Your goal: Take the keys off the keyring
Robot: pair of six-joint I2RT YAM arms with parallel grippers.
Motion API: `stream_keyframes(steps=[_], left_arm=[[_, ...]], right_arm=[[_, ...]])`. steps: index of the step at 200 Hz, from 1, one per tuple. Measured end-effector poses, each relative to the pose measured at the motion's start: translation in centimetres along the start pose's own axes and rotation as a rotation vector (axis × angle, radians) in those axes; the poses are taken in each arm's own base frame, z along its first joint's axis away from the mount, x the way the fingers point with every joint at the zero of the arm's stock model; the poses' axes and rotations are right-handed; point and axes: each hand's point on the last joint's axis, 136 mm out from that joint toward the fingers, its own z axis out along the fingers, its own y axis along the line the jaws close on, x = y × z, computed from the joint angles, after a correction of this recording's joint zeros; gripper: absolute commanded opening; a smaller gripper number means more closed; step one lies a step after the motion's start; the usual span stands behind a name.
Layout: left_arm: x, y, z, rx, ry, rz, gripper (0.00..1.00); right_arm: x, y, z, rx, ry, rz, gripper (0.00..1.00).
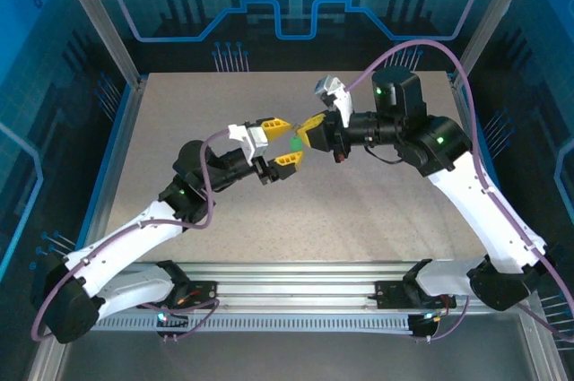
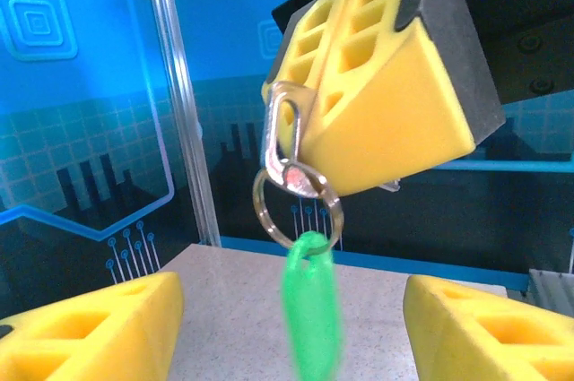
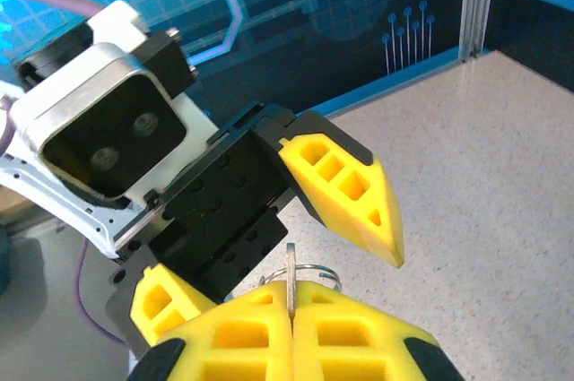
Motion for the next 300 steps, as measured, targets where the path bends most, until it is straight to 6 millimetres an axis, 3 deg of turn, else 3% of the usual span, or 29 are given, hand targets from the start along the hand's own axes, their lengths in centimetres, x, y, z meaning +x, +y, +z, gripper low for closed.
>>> stream_keyframes(steps=[79, 145, 201, 300], left_arm=[[1.9, 1.7, 1.3, -0.034, 0.011, 0.008, 0.67], [0.3, 0.9, 1.4, 0.058, -0.044, -0.009, 0.60], [-0.7, 0.1, 1.2, 0.133, -0.068, -0.028, 0.60], [-0.6, 0.2, 1.7, 0.168, -0.074, -0.049, 0.60]], right_arm=[[0.5, -1.6, 0.4, -0.074, -0.021, 0.176, 0.00], [0.9, -1.7, 0.6, -0.133, -0.029, 0.240, 0.00], [0.5, -2.1, 0.2, -0.215, -0.082, 0.330, 0.00], [-1.0, -1.0, -0.4, -0.324, -0.127, 0.369, 0.00]])
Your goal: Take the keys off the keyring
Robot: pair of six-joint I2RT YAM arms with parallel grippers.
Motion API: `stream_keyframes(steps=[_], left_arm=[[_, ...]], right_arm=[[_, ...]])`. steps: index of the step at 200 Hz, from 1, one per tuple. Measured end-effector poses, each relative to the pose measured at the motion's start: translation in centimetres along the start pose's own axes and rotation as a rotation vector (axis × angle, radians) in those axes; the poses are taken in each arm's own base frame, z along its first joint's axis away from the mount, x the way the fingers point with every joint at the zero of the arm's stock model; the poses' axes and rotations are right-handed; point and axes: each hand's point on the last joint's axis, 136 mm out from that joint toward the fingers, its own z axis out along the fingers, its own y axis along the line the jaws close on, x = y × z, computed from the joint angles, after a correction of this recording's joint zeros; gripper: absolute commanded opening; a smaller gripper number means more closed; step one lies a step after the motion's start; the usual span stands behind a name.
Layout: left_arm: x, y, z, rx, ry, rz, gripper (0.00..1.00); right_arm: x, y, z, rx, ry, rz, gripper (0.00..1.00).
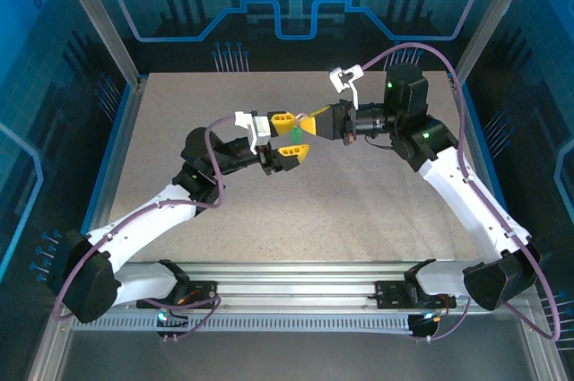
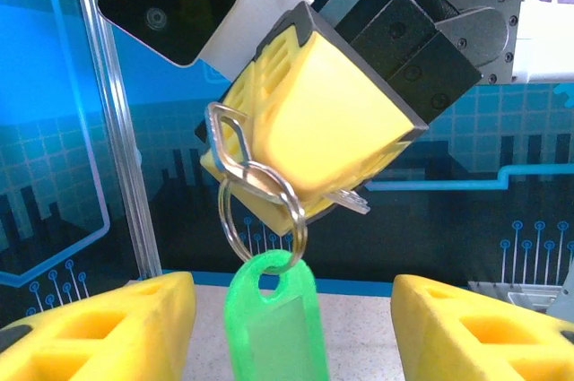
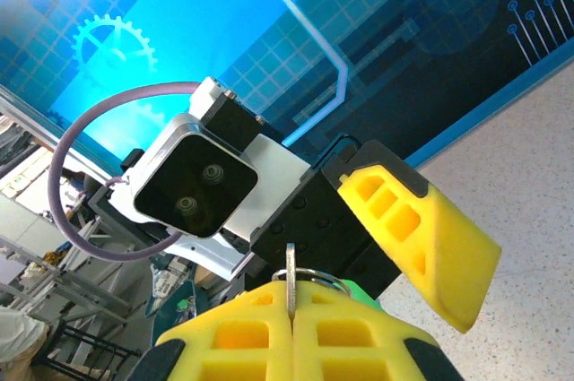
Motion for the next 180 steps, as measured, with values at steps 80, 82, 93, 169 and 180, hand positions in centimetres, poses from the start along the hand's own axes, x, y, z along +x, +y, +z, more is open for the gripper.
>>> stream_keyframes(steps=[80, 82, 93, 169, 180], left_arm=[[-1.4, 0.5, 0.0, 0.000, -0.023, 0.023, 0.52], [-1.4, 0.5, 0.0, 0.000, -0.023, 0.024, 0.51], [-1.7, 0.4, 0.0, 0.001, -0.028, 0.028, 0.50], [-2.1, 0.7, 0.3, 0.004, -0.035, 0.035, 0.43], [-2.2, 0.8, 0.4, 0.004, -0.037, 0.037, 0.40]], right_arm=[[0.2, 0.3, 0.2, -0.046, 0.007, 0.025, 0.00], [0.2, 0.3, 0.2, -0.047, 0.007, 0.024, 0.00], [0.2, 0.5, 0.1, -0.053, 0.007, 0.024, 0.00], [0.0, 0.9, 0.2, -0.079, 0.004, 0.030, 0.00], [0.0, 1.0, 0.2, -0.083, 0.004, 0.028, 0.00]])
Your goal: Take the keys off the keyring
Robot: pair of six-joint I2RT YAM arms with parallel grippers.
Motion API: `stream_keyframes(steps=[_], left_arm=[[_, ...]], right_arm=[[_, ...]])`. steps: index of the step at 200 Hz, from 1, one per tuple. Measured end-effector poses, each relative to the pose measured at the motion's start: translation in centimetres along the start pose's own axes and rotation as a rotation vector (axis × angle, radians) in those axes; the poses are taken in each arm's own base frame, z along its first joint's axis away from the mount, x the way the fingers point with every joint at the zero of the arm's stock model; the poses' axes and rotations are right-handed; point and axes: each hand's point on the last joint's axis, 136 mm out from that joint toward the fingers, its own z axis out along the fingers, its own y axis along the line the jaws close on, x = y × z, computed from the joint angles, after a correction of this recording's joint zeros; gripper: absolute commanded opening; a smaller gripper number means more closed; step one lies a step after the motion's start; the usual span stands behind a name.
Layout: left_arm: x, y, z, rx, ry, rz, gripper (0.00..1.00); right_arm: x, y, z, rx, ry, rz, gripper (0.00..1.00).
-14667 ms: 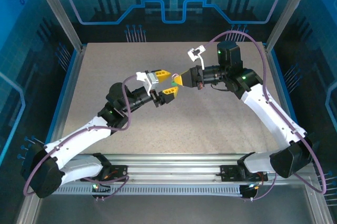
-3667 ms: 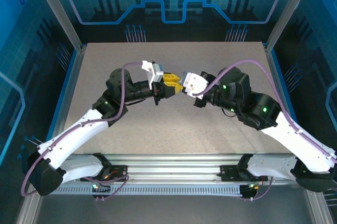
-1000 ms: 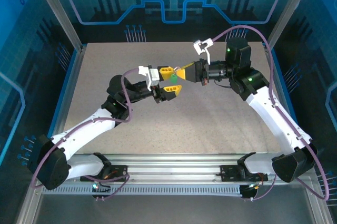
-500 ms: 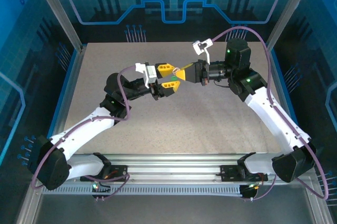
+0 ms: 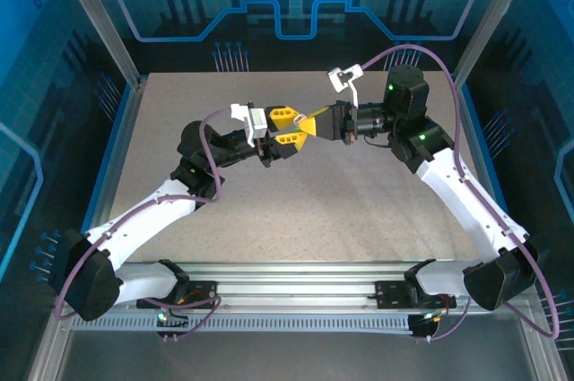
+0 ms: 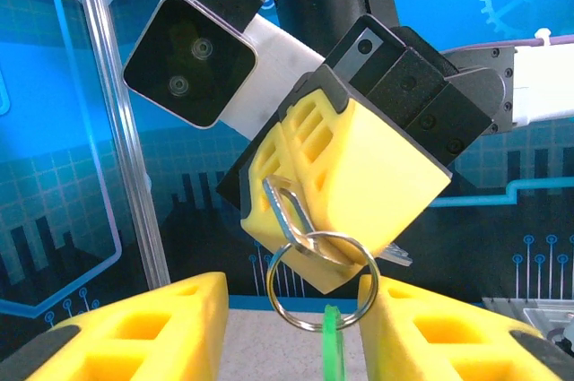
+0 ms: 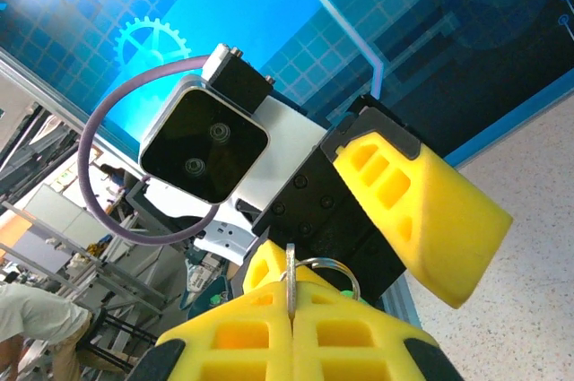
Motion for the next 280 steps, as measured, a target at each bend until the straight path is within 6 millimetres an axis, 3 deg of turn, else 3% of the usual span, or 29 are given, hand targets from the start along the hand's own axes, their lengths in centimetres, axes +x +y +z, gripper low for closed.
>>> stream_keyframes(steps=[40, 164, 189, 213, 280], left_arm=[[-0.1, 0.0, 0.0, -0.001, -0.002, 0.004, 0.37], [-0.1, -0.1, 0.0, 0.006, 0.003, -0.001, 0.13], [-0.2, -0.1, -0.1, 0.004, 0.004, -0.001, 0.12], [-0.5, -0.2, -0.3, 0.001, 0.002, -0.002, 0.23], [-1.1, -0.2, -0.3, -0.006, -0.008, 0.006, 0.28]], right_arm=[[-0.2, 0.1, 0.0, -0.003, -0.005, -0.003, 0.00], [-0.7, -0.4, -0.4, 0.016, -0.027, 0.003, 0.00], [-0.7, -0.5, -0.5, 0.019, -0.029, 0.004, 0.00], [-0.7, -0.6, -0.5, 0.021, -0.027, 0.010, 0.00], [-0.7, -0.7, -0.5, 0.024, -0.028, 0.013, 0.00]])
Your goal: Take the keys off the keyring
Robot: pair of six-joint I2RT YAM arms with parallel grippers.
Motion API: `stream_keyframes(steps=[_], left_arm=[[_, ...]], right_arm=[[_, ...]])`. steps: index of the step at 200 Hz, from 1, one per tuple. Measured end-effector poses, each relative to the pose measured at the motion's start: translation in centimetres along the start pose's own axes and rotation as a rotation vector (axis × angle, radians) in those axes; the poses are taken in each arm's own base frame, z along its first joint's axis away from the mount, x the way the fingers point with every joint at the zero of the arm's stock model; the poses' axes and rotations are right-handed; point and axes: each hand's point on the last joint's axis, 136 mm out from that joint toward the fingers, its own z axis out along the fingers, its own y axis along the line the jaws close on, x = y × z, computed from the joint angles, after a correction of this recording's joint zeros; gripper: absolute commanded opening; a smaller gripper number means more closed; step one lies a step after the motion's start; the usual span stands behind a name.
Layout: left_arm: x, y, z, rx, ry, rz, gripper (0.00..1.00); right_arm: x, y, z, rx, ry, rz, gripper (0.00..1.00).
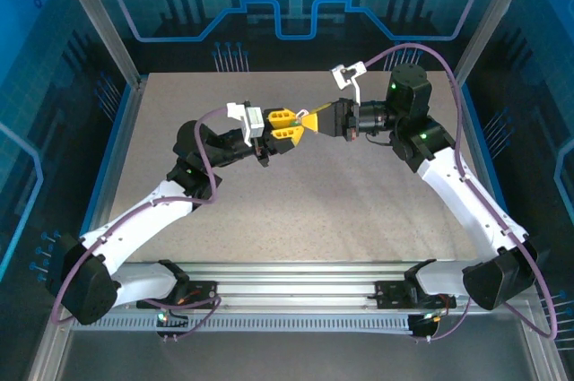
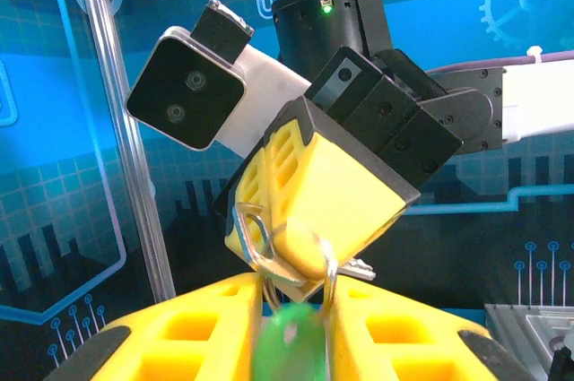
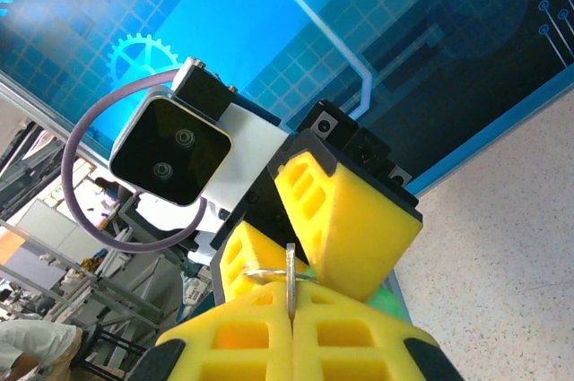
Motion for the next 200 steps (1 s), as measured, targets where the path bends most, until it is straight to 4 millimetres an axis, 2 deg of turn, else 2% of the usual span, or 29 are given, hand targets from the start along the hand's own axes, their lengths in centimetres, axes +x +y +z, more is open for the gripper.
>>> stream_keyframes(steps=[14, 32, 50, 63, 78, 114, 152, 178, 200], left_arm=[[-0.1, 0.0, 0.0, 0.001, -0.001, 0.001, 0.27], [-0.1, 0.0, 0.1, 0.001, 0.000, -0.001, 0.21], [-0.1, 0.0, 0.1, 0.003, 0.001, -0.001, 0.19], [-0.1, 0.0, 0.1, 0.003, 0.000, 0.000, 0.25], [-0.1, 0.1, 0.1, -0.001, -0.001, 0.004, 0.41], [-0.2, 0.1, 0.1, -0.008, -0.006, 0.008, 0.56], [-0.2, -0.1, 0.3, -0.010, -0.009, 0.014, 0.57], [0.5, 0.2, 0.6, -0.016, 0.004, 0.015, 0.56], [1.1, 0.4, 0.8, -0.017, 0.014, 0.007, 0.48]], right_arm=[[0.0, 0.0, 0.0, 0.000, 0.000, -0.001, 0.00], [0.0, 0.0, 0.0, 0.000, -0.001, -0.001, 0.00], [-0.1, 0.0, 0.0, 0.001, -0.003, -0.004, 0.00], [-0.1, 0.0, 0.0, 0.001, -0.005, -0.007, 0.00], [-0.1, 0.1, 0.0, -0.001, -0.004, -0.003, 0.00], [-0.1, 0.1, 0.0, -0.003, -0.004, 0.005, 0.00], [-0.2, 0.1, 0.0, -0.007, -0.006, 0.011, 0.00], [-0.1, 0.1, 0.0, -0.010, -0.005, 0.019, 0.00], [-0.1, 0.1, 0.0, -0.013, -0.005, 0.020, 0.00]])
